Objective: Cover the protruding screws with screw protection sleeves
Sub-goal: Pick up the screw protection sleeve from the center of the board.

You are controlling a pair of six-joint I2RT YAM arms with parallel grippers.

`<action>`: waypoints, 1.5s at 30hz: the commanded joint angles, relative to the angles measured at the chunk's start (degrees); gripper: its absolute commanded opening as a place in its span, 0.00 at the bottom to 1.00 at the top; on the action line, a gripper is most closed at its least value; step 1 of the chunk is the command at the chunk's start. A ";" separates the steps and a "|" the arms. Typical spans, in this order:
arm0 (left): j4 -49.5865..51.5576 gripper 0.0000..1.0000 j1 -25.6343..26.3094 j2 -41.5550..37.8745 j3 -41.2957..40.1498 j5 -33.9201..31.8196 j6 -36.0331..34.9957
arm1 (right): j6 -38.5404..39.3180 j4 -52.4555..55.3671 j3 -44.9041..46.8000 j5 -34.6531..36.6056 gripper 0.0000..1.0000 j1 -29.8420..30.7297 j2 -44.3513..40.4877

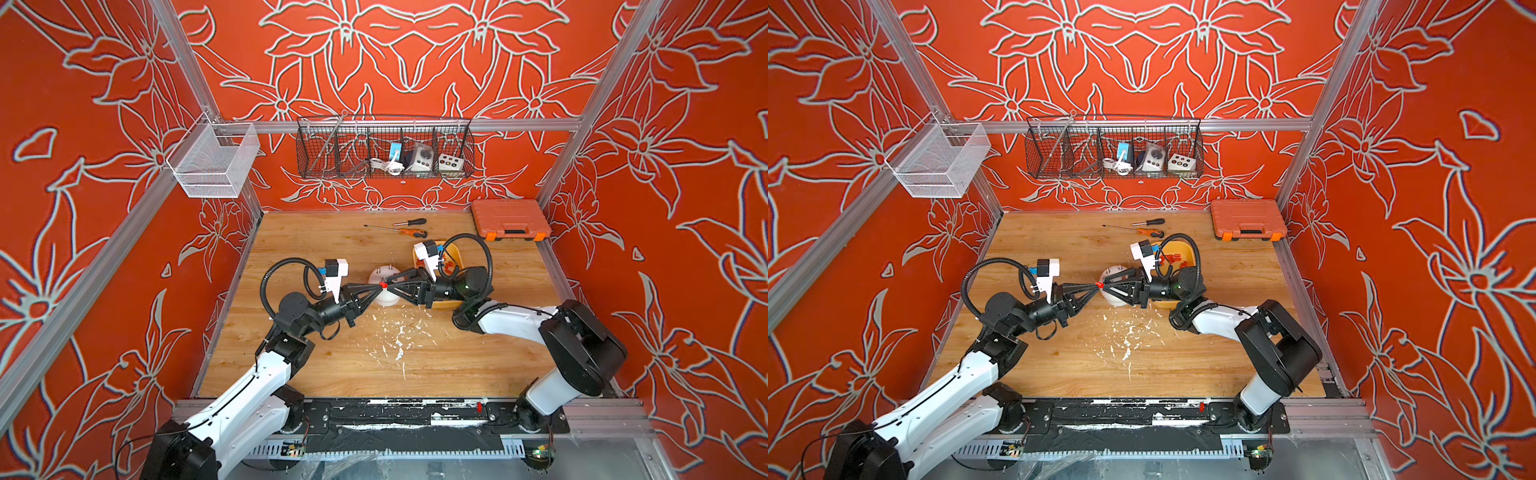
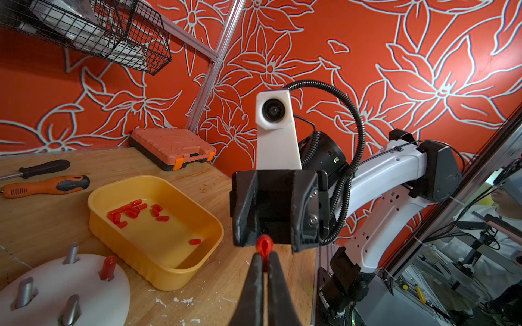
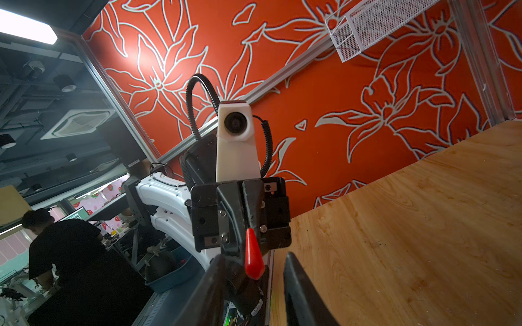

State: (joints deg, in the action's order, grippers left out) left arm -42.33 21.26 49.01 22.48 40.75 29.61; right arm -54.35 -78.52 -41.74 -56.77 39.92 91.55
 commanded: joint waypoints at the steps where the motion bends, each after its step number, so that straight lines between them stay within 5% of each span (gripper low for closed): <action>1: -0.65 0.00 -0.43 -0.68 -0.44 -0.23 -0.65 | -1.10 -2.34 -2.23 -1.31 0.33 0.43 0.80; 5: -0.83 0.00 -0.42 -0.50 -0.67 -0.30 -0.45 | -0.96 -2.29 -2.59 -1.50 0.27 0.43 0.80; 9: -0.83 0.00 -0.43 -0.53 -0.75 -0.32 -0.61 | -1.48 -2.34 -3.03 -1.51 0.38 0.61 1.70; 15: -0.48 0.00 -0.42 -0.85 -0.76 -0.85 -0.84 | -1.29 -2.35 -3.15 -1.47 0.22 0.68 1.35; 20: -0.67 0.00 -0.43 -1.04 -1.02 -1.25 -0.79 | -1.51 -2.31 -2.80 -0.89 0.35 0.65 1.49; 31: -0.39 0.00 -0.43 -1.64 -1.30 -1.82 -0.93 | -1.88 -2.34 -2.98 -0.83 0.00 0.64 0.91; 36: -0.57 0.00 -0.43 -1.53 -1.50 -1.95 -0.87 | -2.82 -2.28 -3.77 -1.00 0.00 0.63 0.90; 39: -0.39 0.00 -0.43 -1.86 -1.52 -2.42 -0.87 | -2.96 -2.25 -3.44 -0.62 0.34 0.59 1.39; 45: 0.77 0.00 -0.43 -2.48 -1.20 -2.50 -1.58 | -2.61 -2.35 -2.90 -1.05 0.46 0.68 1.44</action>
State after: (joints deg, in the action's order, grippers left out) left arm -41.30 21.06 47.51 21.63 38.46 29.02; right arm -56.47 -78.83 -43.97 -57.39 40.18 92.77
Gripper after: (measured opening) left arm 0.047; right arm 0.457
